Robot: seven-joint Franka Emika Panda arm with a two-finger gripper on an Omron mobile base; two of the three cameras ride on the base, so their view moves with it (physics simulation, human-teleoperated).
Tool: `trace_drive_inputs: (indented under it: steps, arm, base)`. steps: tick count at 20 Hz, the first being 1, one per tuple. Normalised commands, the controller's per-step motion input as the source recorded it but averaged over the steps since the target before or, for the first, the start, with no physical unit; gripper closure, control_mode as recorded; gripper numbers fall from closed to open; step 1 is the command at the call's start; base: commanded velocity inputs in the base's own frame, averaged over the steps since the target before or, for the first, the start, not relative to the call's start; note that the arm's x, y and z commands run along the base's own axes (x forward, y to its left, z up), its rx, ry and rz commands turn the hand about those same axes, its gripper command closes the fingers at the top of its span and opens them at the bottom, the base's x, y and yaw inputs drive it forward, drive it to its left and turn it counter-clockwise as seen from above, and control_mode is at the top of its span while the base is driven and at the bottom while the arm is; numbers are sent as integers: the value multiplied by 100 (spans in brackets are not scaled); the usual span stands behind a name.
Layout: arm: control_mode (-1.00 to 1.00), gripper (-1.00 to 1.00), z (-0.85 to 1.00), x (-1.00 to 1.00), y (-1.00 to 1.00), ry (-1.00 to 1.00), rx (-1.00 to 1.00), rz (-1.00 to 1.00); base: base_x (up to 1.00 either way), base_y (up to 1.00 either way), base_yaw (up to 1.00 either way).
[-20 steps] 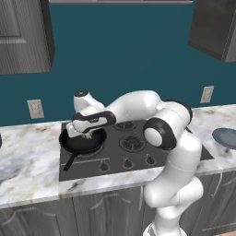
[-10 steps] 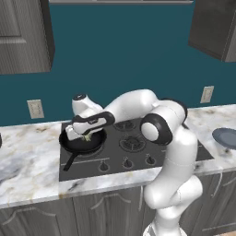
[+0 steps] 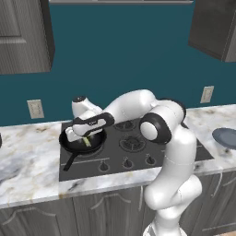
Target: Pick up the butter stick and place it in the pan. Then turn on the burner for the pan.
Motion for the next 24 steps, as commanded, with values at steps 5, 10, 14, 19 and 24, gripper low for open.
trace_drive_inputs:
  steps: [5, 10, 14, 19, 24]
  arm:
    - [-100, -100, 18, -16, 0, 0, 0, 0]
    - [-100, -100, 41, -38, -11, 0, 0, -3]
    - [-100, -100, 26, -53, -35, 0, 0, -4]
    - [-100, -100, 1, -71, -44, 0, 1, -5]
    - [-100, -100, -3, -75, -43, 0, 6, -7]
  base:
    - [0, 0, 0]
    - [0, 0, 0]
    - [0, 0, 0]
    - [0, 0, 0]
    - [0, 0, 0]
